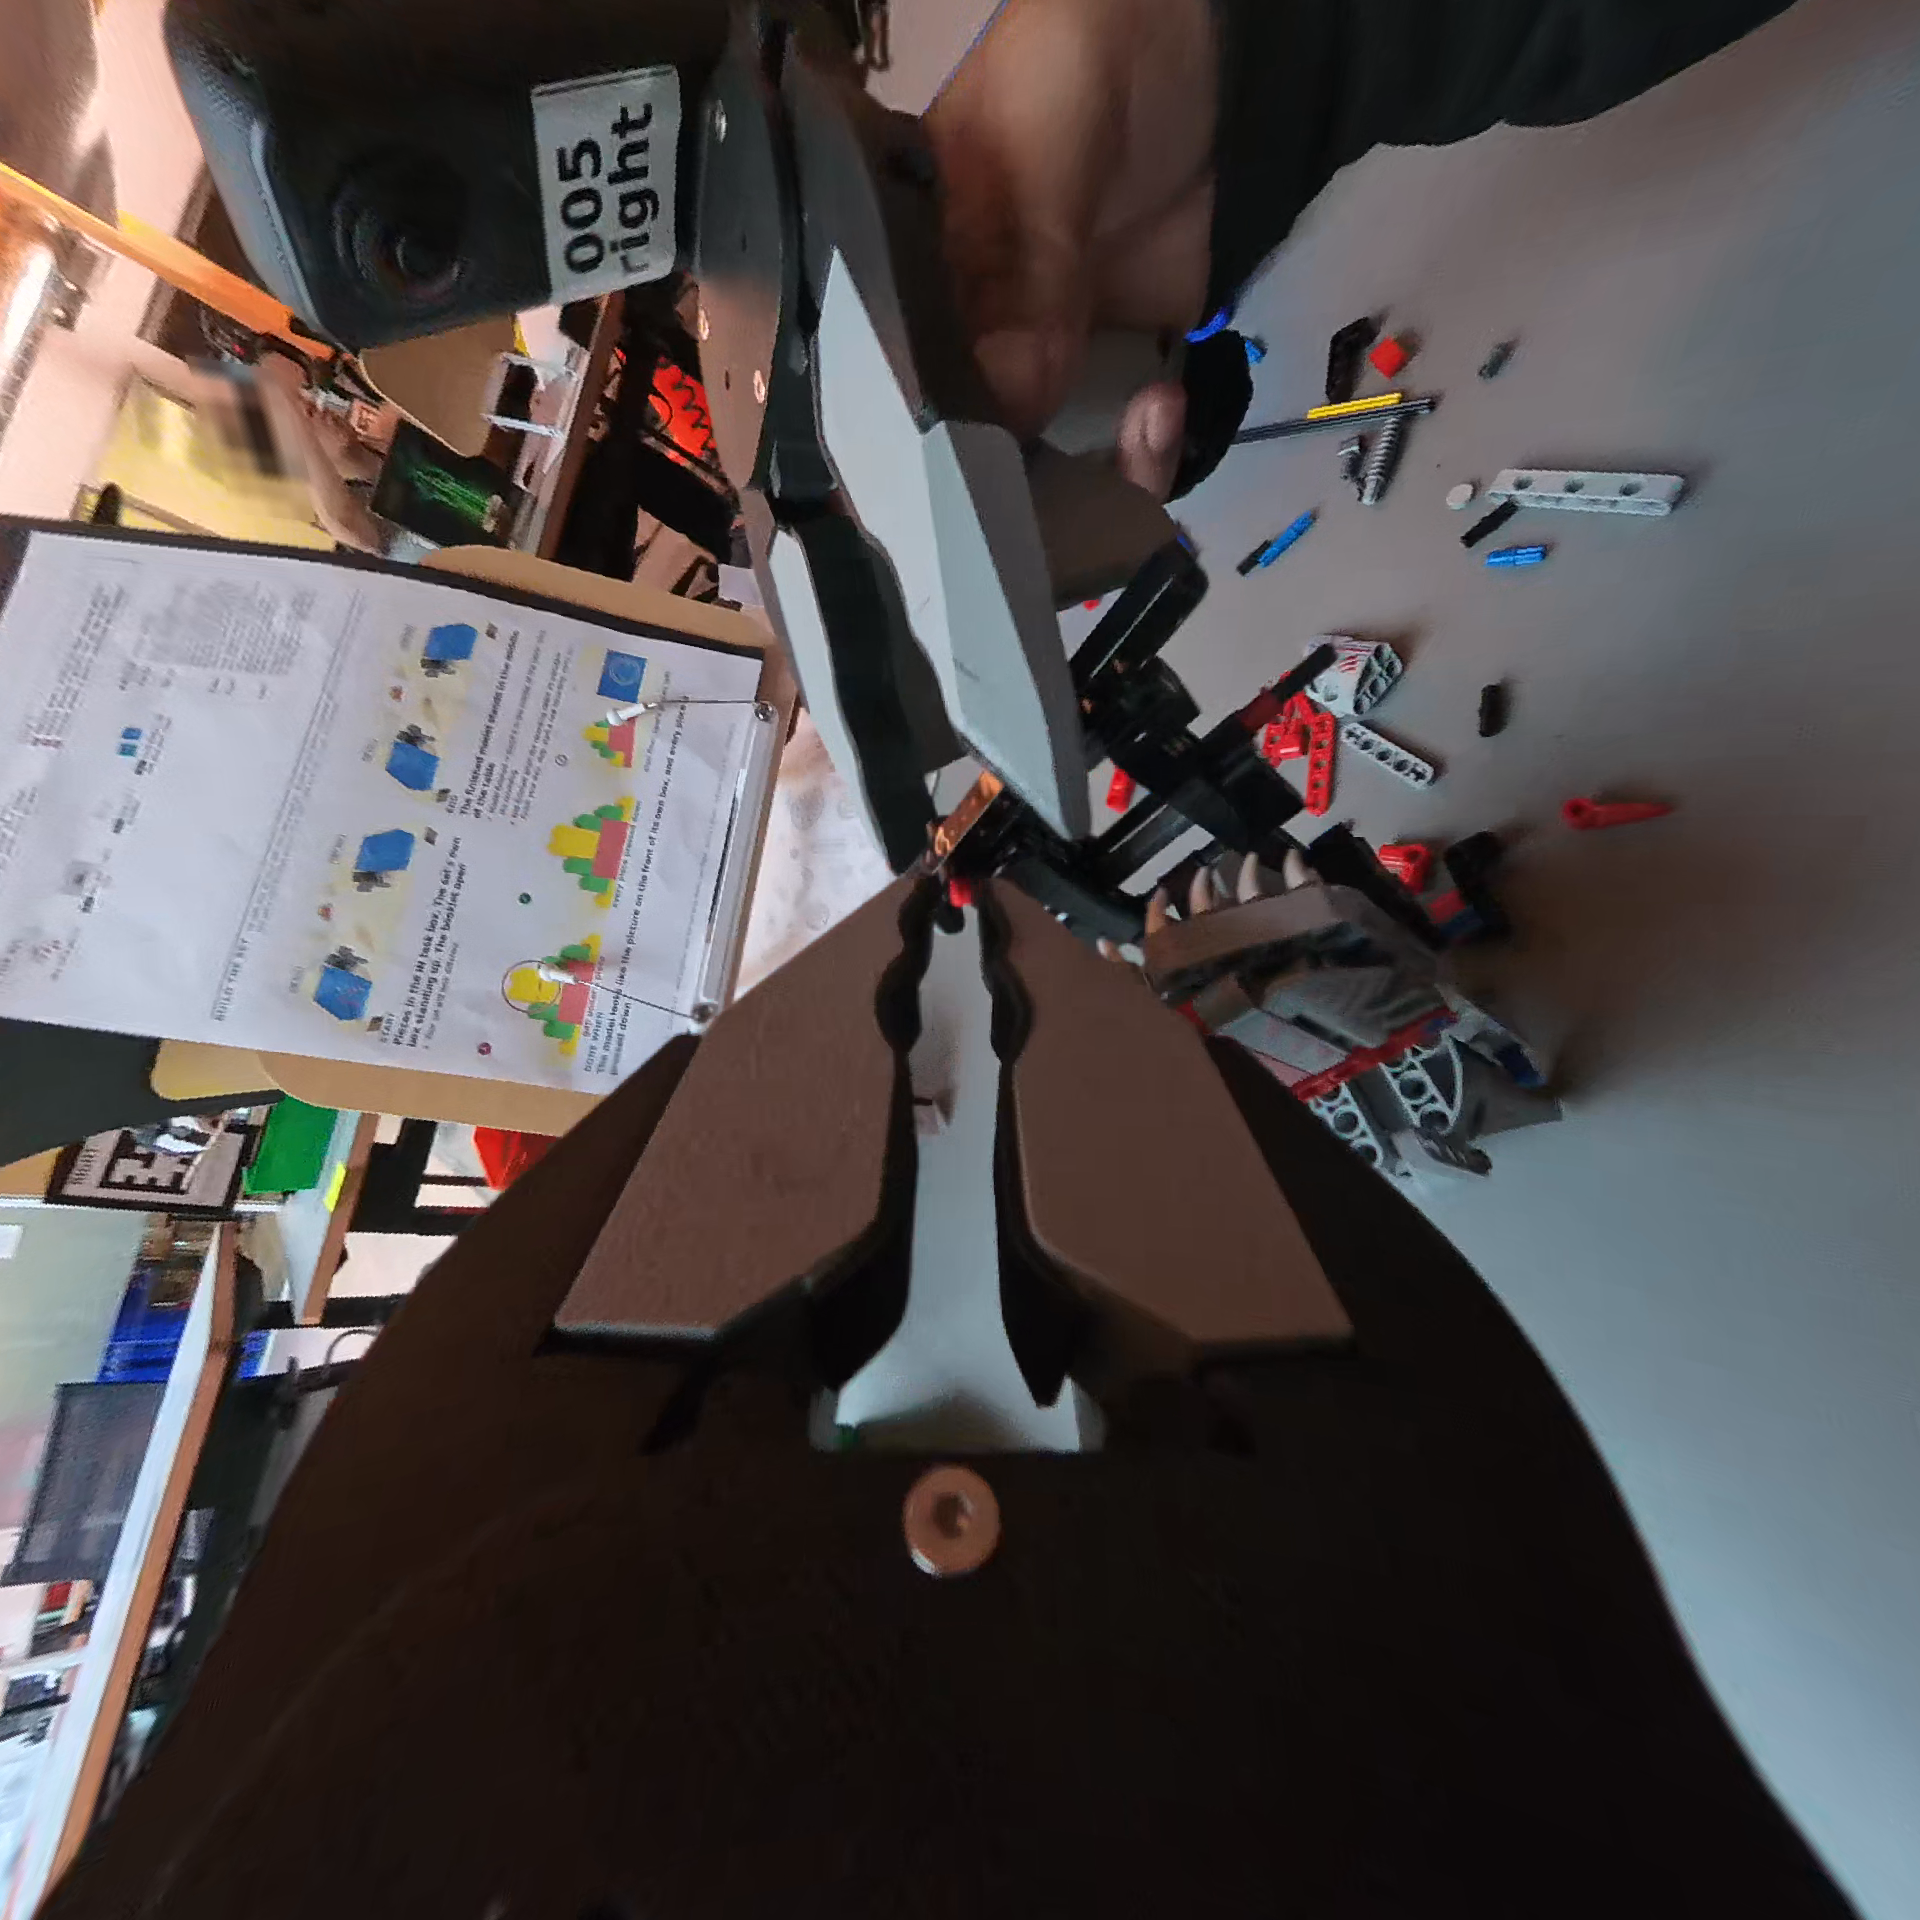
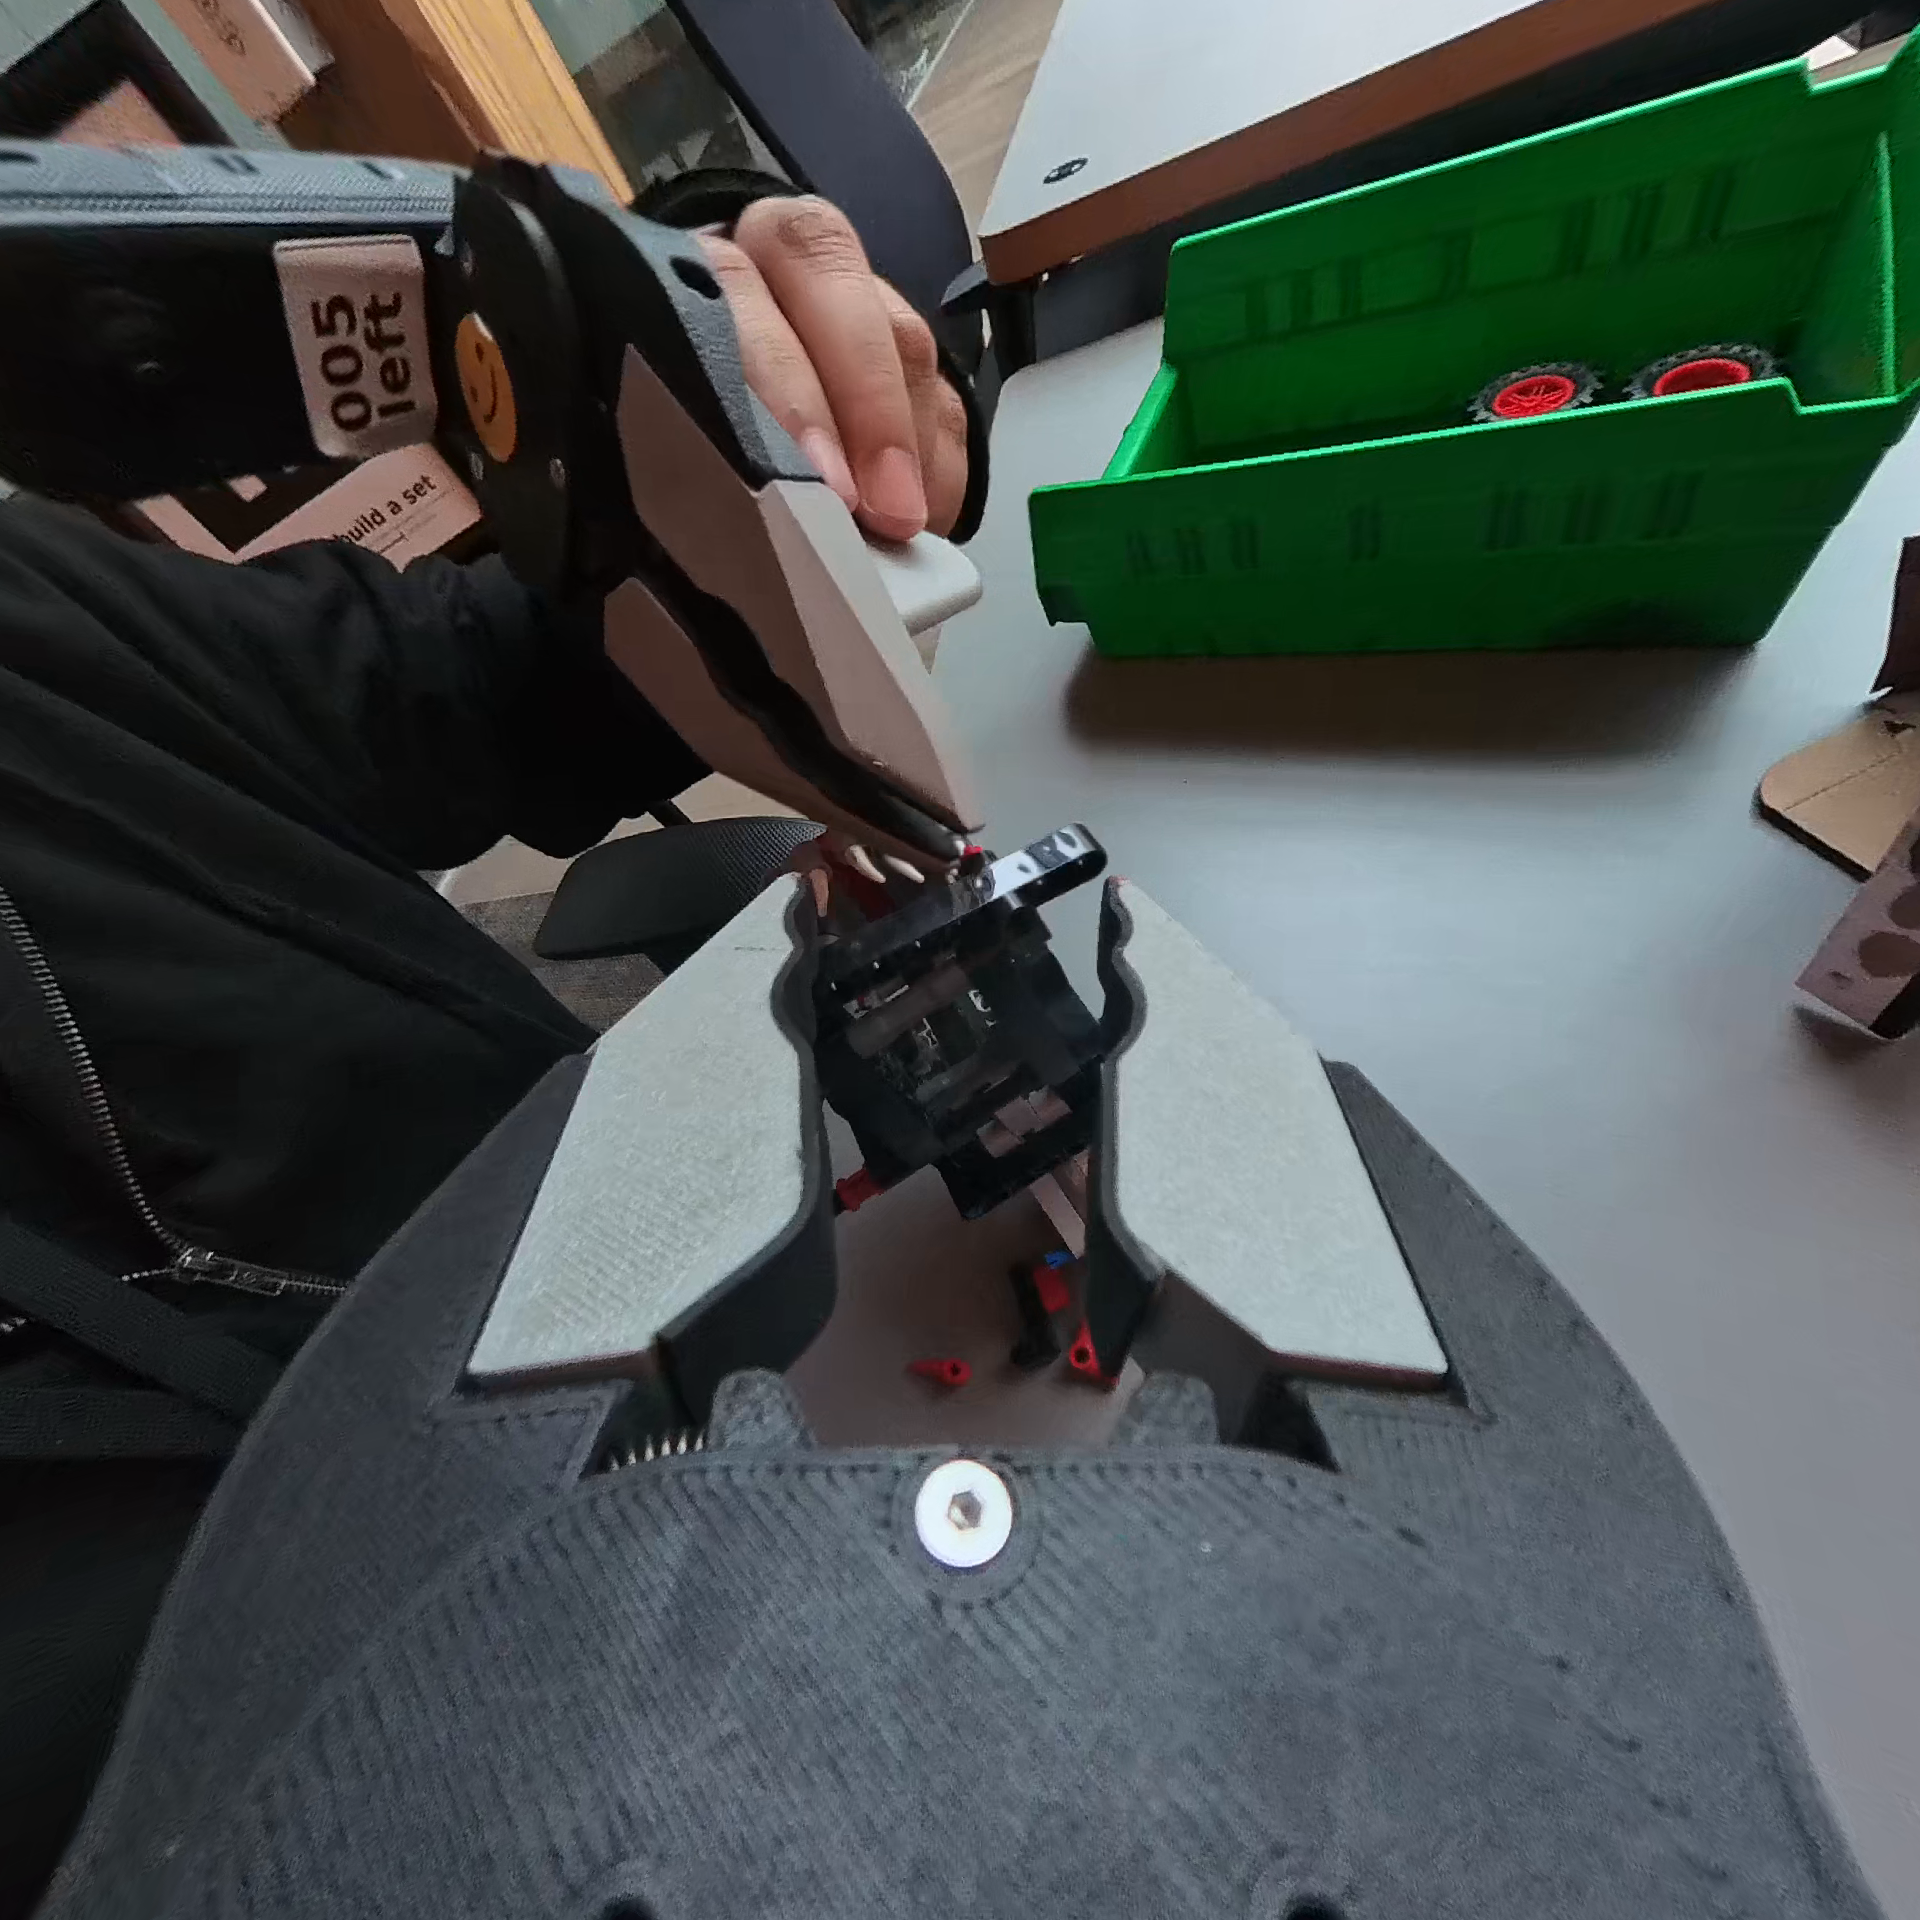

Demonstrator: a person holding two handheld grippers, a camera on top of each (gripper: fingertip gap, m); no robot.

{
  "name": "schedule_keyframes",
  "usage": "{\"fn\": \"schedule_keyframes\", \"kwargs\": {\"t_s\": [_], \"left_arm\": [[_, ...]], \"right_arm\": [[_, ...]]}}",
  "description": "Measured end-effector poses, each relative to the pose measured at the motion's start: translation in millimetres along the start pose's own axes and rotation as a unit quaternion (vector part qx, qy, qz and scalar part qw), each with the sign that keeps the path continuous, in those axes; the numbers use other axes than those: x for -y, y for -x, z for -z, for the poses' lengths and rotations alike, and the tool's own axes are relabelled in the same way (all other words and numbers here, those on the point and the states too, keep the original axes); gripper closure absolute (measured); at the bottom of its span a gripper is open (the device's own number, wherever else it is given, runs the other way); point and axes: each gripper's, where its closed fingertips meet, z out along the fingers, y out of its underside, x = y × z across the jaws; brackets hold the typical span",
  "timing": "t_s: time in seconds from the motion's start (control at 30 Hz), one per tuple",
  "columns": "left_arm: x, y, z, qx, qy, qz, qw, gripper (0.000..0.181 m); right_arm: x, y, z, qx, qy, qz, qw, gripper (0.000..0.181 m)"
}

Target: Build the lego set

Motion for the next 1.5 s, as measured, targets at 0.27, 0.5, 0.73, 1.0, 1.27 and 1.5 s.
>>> {"fn": "schedule_keyframes", "kwargs": {"t_s": [0.27, 0.5, 0.73, 1.0, 1.27, 1.5], "left_arm": [[-0.2, 0.7, -4.8, 0.031, 0.005, -0.053, 0.998, 0.181], [-10.4, 1.9, -6.7, 0.045, 0.017, -0.034, 0.998, 0.181], [-44.3, -9.6, 13.0, -0.005, 0.035, 0.267, 0.963, 0.155], [-15.2, -39.9, 24.8, -0.063, -0.068, 0.347, 0.933, 0.099], [-20.4, -101.3, -10.3, -0.118, -0.014, 0.339, 0.933, 0.124], [-45.8, -108.0, -19.8, -0.124, 0.01, 0.366, 0.922, 0.151]], "right_arm": [[-0.9, -2.3, -2.7, -0.004, -0.001, -0.009, 1.0, 0.132], [-0.8, 1.0, 2.6, 0.002, -0.01, -0.007, 1.0, 0.134], [-5.8, -14.4, 42.9, -0.043, -0.053, 0.043, 0.997, 0.144], [-23.4, 30.7, 31.6, 0.066, -0.113, 0.062, 0.99, 0.114], [-31.4, 23.5, 15.5, 0.002, -0.157, 0.069, 0.985, 0.15], [-64.1, -24.1, 36.5, -0.082, -0.136, -0.006, 0.987, 0.125]]}}
